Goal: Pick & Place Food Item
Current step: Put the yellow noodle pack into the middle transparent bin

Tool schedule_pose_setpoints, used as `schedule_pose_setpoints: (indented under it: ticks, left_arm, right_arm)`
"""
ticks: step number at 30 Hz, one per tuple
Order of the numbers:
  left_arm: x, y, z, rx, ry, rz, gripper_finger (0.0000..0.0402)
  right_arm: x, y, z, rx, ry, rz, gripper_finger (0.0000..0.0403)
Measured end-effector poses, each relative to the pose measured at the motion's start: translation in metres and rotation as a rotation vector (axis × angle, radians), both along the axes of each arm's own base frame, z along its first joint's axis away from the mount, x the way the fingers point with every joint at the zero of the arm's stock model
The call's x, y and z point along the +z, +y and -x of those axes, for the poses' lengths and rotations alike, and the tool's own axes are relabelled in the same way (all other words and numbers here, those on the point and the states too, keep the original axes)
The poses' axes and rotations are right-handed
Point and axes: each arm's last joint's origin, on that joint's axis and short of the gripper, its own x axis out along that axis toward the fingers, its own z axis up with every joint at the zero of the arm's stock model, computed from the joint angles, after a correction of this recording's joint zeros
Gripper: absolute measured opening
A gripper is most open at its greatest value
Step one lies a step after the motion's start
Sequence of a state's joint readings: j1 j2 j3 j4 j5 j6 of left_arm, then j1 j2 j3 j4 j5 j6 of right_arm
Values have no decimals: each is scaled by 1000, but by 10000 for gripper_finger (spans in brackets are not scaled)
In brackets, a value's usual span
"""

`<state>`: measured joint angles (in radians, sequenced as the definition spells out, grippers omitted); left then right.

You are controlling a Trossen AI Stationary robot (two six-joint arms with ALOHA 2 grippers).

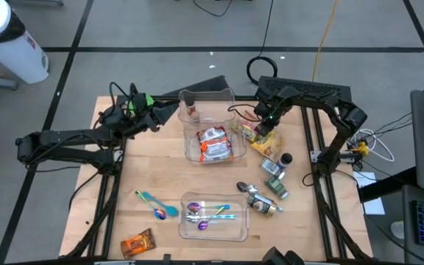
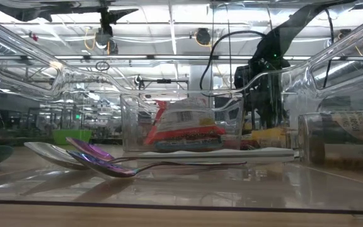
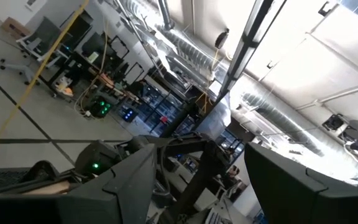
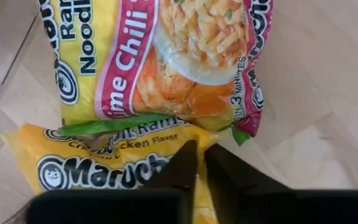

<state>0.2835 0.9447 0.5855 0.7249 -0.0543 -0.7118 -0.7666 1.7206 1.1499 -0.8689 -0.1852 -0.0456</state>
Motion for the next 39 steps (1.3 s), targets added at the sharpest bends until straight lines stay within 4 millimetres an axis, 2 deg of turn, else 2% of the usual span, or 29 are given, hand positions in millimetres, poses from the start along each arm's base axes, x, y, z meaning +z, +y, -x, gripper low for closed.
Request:
schedule_pose_setpoints:
  ticks: [6,10,22,26,32,36,39]
  left_arm:
    - [0,2,1,7,-2,5,253]
    - [0,2,1,6,-3,7,253]
    - [-2,3,-1,10,47,20,253]
    - [10,4,-4,28,120,-9,253]
    - [30,9,-29,-1,241,-84,253]
    - [37,16,-59,-84,330,-122,253]
    - [35,22,-84,-130,392,-162,253]
  right_arm:
    - [1,1,1,44,6,7,2]
    - [14,6,7,65,10,26,1]
    - [105,39,42,-15,-241,273,0]
    - [129,52,55,-65,-349,348,0]
    - [166,64,63,-120,-666,408,0]
    - [192,66,60,-119,-946,425,0]
    - [204,65,57,-113,-1079,436,0]
